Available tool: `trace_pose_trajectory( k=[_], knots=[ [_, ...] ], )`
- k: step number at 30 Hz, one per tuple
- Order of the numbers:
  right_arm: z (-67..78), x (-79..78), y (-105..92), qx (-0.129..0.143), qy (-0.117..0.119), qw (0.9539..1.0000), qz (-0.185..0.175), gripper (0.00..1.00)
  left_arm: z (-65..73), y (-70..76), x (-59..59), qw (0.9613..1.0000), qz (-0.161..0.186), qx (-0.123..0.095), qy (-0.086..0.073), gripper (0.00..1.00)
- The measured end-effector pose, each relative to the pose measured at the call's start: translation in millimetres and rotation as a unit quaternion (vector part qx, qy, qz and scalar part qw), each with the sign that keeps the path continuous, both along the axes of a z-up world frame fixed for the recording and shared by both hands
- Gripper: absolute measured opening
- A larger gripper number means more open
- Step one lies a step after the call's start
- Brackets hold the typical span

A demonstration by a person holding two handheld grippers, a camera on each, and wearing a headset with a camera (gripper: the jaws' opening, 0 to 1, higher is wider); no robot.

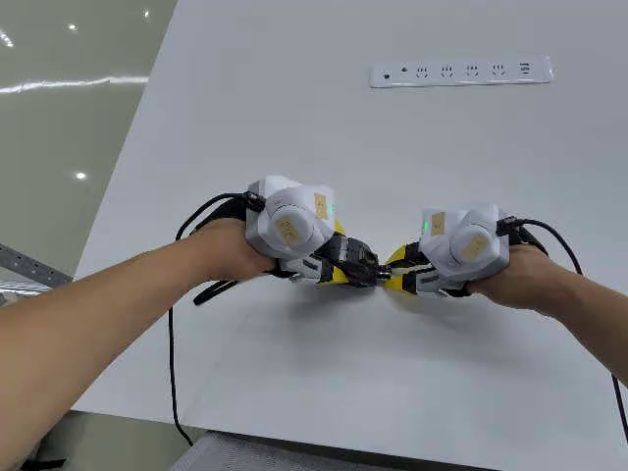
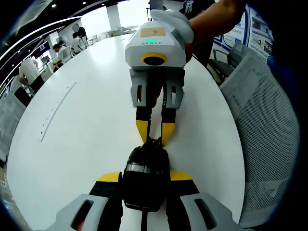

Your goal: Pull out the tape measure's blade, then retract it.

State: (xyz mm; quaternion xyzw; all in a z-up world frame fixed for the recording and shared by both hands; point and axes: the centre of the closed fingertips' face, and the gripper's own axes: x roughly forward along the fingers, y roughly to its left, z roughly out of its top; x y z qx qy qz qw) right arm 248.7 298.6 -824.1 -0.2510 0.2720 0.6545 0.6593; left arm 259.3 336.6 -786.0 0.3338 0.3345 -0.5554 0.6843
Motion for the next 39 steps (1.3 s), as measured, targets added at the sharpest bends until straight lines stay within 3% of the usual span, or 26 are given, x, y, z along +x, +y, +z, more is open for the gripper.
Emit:
trace_pose_trajectory(
  k=[39],
  knots=[
    [4.2,-7.1,-49.2,-0.011,0.011,0.9998,-0.014,0.10,0.1,-1.2,0.7,1.0000,0.000,0.004,0.005,0.30]
  ],
)
